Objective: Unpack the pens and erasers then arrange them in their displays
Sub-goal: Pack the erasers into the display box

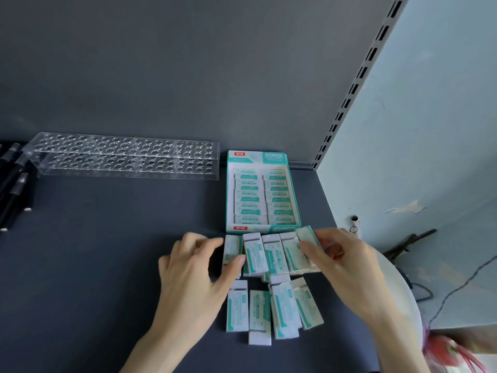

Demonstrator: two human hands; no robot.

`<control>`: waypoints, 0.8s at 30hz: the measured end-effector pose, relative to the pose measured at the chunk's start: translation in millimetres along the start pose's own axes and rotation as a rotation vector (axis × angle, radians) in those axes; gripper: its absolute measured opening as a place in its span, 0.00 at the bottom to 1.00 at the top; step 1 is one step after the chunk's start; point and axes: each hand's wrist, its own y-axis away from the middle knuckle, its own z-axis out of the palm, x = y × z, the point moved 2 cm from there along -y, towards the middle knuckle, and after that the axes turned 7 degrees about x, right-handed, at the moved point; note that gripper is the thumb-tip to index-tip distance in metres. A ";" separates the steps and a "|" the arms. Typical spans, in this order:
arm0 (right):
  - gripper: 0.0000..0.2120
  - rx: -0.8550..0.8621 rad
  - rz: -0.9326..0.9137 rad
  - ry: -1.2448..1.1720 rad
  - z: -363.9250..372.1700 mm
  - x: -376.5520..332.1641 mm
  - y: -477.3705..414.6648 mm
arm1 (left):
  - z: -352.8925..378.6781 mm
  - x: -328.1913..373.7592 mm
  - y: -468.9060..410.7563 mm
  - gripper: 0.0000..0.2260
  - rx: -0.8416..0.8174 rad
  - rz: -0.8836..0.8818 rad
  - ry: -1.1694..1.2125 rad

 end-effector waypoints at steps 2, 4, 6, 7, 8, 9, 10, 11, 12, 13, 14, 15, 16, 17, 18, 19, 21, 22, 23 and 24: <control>0.06 0.032 0.020 -0.007 -0.4 -0.9 -0.9 | -1.4 0.7 -1.4 0.18 -0.013 -0.023 0.022; 0.04 0.061 0.049 -0.033 -0.5 -0.1 -0.9 | -2.0 0.8 -2.5 0.13 -0.019 -0.037 0.046; 0.03 0.064 0.090 -0.103 -0.1 1.6 0.0 | -2.9 1.0 -2.1 0.09 -0.013 -0.040 0.091; 0.03 0.060 0.108 -0.146 0.0 2.3 0.5 | -3.7 1.3 -1.9 0.07 -0.010 -0.048 0.127; 0.03 0.057 0.120 -0.184 0.1 2.8 0.4 | -4.6 1.5 -1.9 0.04 -0.011 -0.061 0.170; 0.03 0.053 0.125 -0.215 0.0 2.8 0.3 | -5.5 1.1 -2.3 0.03 -0.012 -0.079 0.216; 0.03 0.046 0.124 -0.241 -0.2 2.4 -0.4 | -6.6 0.0 -2.7 0.03 -0.013 -0.102 0.263; 0.04 0.039 0.121 -0.268 0.0 1.0 -0.4 | -8.0 -1.4 -3.6 0.03 -0.016 -0.130 0.310; 0.04 0.034 0.116 -0.303 -1.1 -0.9 -0.9 | -9.5 -3.4 -4.3 0.04 -0.023 -0.156 0.356; 0.04 0.032 0.113 -0.352 -2.3 -3.8 -1.5 | -11.3 -5.1 -5.3 0.04 -0.032 -0.177 0.398; 0.03 0.029 0.112 -0.411 -3.7 -6.9 -2.2 | -13.5 -5.7 -6.7 0.04 -0.038 -0.189 0.437; 0.03 0.021 0.111 -0.474 -5.8 -11.2 -3.6 | -16.1 -5.5 -8.4 0.04 -0.033 -0.195 0.476; 0.02 0.004 0.107 -0.536 -7.1 -15.8 -5.7 | -18.4 -4.6 -11.0 0.03 -0.019 -0.196 0.519; 0.02 -0.021 0.096 -0.597 -7.6 -21.0 -9.0 | -20.0 -2.8 -14.3 0.02 -0.002 -0.200 0.562; 0.02 -0.050 0.082 -0.653 -6.8 -25.7 -13.1 | -20.8 0.4 -18.5 0.02 0.008 -0.206 0.609; 0.03 -0.076 0.069 -0.701 -4.7 -30.1 -17.4 | -20.7 4.7 -23.6 0.02 0.008 -0.217 0.671; 0.08 -0.112 0.050 -0.760 3.0 -38.2 -27.9 | -18.2 15.4 -35.4 0.03 -0.023 -0.252 0.810; 0.11 -0.123 0.036 -0.772 7.8 -42.3 -33.5 | -16.4 20.2 -41.6 0.03 -0.055 -0.265 0.847; 0.11 -0.135 0.018 -0.782 13.3 -46.7 -38.9 | -14.5 25.0 -47.7 0.04 -0.100 -0.269 0.855; 0.11 -0.145 -0.001 -0.798 18.8 -50.7 -44.1 | -11.7 28.9 -54.0 0.04 -0.158 -0.266 0.855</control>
